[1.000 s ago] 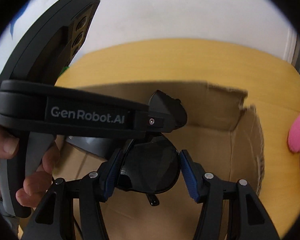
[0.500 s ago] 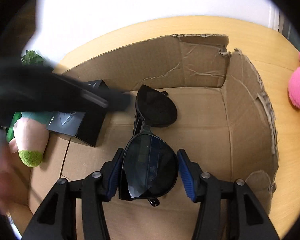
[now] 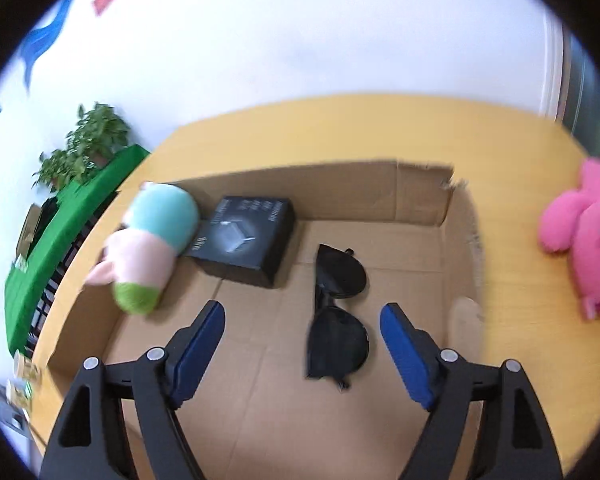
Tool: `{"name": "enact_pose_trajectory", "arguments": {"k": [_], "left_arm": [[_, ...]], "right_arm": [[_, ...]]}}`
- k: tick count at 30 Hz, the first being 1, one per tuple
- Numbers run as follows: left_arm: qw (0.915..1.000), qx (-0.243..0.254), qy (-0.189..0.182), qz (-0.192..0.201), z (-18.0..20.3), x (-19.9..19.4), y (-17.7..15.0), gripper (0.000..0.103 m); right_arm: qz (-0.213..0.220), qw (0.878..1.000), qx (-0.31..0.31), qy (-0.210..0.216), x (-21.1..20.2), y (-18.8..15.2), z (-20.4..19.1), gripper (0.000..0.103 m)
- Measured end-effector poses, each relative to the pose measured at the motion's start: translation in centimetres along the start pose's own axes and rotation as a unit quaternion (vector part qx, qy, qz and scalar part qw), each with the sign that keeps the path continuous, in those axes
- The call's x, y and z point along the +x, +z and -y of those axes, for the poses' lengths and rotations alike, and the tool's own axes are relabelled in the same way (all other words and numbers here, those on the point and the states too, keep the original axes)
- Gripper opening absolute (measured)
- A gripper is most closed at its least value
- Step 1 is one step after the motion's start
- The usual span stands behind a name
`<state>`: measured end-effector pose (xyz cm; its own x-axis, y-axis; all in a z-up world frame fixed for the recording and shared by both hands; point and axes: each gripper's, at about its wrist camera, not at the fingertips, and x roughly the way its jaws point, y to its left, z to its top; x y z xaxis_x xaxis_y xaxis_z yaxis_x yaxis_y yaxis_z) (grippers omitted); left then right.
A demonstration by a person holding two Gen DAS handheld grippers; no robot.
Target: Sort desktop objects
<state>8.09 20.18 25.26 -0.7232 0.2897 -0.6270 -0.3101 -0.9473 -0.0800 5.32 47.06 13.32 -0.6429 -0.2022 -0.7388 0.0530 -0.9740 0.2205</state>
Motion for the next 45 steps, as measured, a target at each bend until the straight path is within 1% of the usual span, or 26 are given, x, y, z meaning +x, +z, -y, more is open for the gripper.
{"name": "enact_pose_trajectory", "arguments": {"k": [1, 2, 3, 5, 7, 8, 10, 11, 13, 15, 17, 20, 22, 24, 27, 29, 31, 33, 36, 38, 40, 42, 43, 45], "left_arm": [[1.0, 0.0, 0.008, -0.001, -0.6, -0.5, -1.2, 0.097], [0.9999, 0.003, 0.012, -0.006, -1.0, -0.6, -2.6, 0.097], [0.9998, 0.005, 0.012, -0.014, -1.3, -0.5, -3.8, 0.097], [0.9989, 0.011, 0.013, -0.044, -2.1, 0.3, -6.6, 0.097], [0.9978, 0.013, 0.011, -0.064, -2.7, 1.5, -8.9, 0.097], [0.997, 0.012, 0.012, -0.075, -2.9, 2.1, -9.9, 0.097], [0.9958, 0.014, 0.008, -0.09, -2.9, 3.7, -11.7, 0.097], [0.9952, 0.016, 0.002, -0.097, -3.0, 4.6, -12.5, 0.097], [0.993, 0.018, 0.001, -0.117, -3.0, 6.6, -13.9, 0.097], [0.9908, 0.016, 0.0, -0.134, -3.1, 8.2, -15.1, 0.097], [0.9917, 0.025, 0.01, -0.126, -2.9, 8.7, -15.3, 0.097], [0.9911, 0.026, 0.007, -0.13, -2.9, 8.6, -15.5, 0.097], [0.9907, 0.033, 0.005, -0.132, -2.8, 8.4, -15.8, 0.097], [0.99, 0.04, 0.006, -0.135, -2.8, 8.3, -16.0, 0.097], [0.9906, 0.035, 0.009, -0.132, -3.1, 7.4, -15.6, 0.097], [0.9927, 0.029, 0.013, -0.116, -3.5, 6.4, -14.9, 0.097], [0.9955, 0.021, 0.012, -0.092, -3.6, 4.6, -14.3, 0.097], [0.9976, 0.016, 0.005, -0.067, -3.3, 2.6, -14.1, 0.097], [0.9992, 0.002, -0.01, -0.038, -2.4, 0.1, -14.4, 0.097], [0.9991, -0.014, -0.027, -0.029, -1.7, -0.8, -15.1, 0.098], [0.9985, -0.024, -0.04, -0.027, -0.7, -1.1, -16.0, 0.098], [0.9978, -0.026, -0.051, -0.033, 0.5, -1.0, -17.0, 0.098], [0.9971, -0.025, -0.059, -0.041, 1.2, -0.8, -17.6, 0.098], [0.9956, -0.025, -0.07, -0.057, 2.3, -0.4, -18.6, 0.098]], "right_arm": [[0.007, 1.0, -0.006, -0.002, -0.9, -1.3, -0.2, 0.08], [0.011, 1.0, -0.01, -0.002, -1.9, -1.8, -0.5, 0.08], [0.013, 1.0, -0.014, -0.006, -2.8, -3.2, -0.5, 0.08], [0.0, 0.999, -0.024, -0.021, -2.6, -3.9, -1.9, 0.08], [-0.027, 0.999, -0.021, -0.031, -3.4, -6.4, -1.0, 0.08], [-0.038, 0.999, -0.013, -0.027, -2.6, -7.2, -0.8, 0.08], [-0.053, 0.998, 0.004, -0.02, -2.5, -9.0, 0.1, 0.08], [-0.055, 0.998, 0.006, -0.022, -2.2, -9.8, 0.2, 0.08], [-0.045, 0.998, -0.017, -0.051, -2.5, -10.8, -0.3, 0.079], [-0.043, 0.998, -0.018, -0.052, -2.9, -11.1, -0.5, 0.079], [-0.046, 0.997, -0.018, -0.063, -3.1, -11.5, -0.7, 0.079], [-0.043, 0.996, -0.017, -0.072, -3.4, -12.1, -1.0, 0.079], [-0.04, 0.997, -0.014, -0.072, -2.8, -12.5, -0.7, 0.079], [-0.032, 0.997, -0.012, -0.073, -3.2, -12.7, -0.8, 0.079], [-0.005, 0.997, -0.015, -0.069, -5.4, -13.1, -1.2, 0.08], [0.025, 0.998, -0.03, -0.051, -8.1, -13.8, -1.8, 0.08], [0.039, 0.997, -0.057, -0.032, -10.2, -15.0, -2.1, 0.08], [0.029, 0.996, -0.087, -0.021, -11.0, -16.4, -2.3, 0.081], [-0.018, 0.992, -0.121, -0.003, -9.8, -18.8, -1.2, 0.081], [-0.056, 0.992, -0.114, 0.012, -8.0, -19.8, 0.3, 0.081], [-0.06, 0.992, -0.106, 0.04, -6.6, -20.0, 1.5, 0.081], [-0.045, 0.992, -0.115, 0.027, -5.7, -19.7, 1.8, 0.081], [-0.053, 0.991, -0.117, 0.029, -4.8, -19.4, 2.0, 0.081], [-0.065, 0.991, -0.101, 0.052, -3.7, -18.9, 2.3, 0.082]]}}
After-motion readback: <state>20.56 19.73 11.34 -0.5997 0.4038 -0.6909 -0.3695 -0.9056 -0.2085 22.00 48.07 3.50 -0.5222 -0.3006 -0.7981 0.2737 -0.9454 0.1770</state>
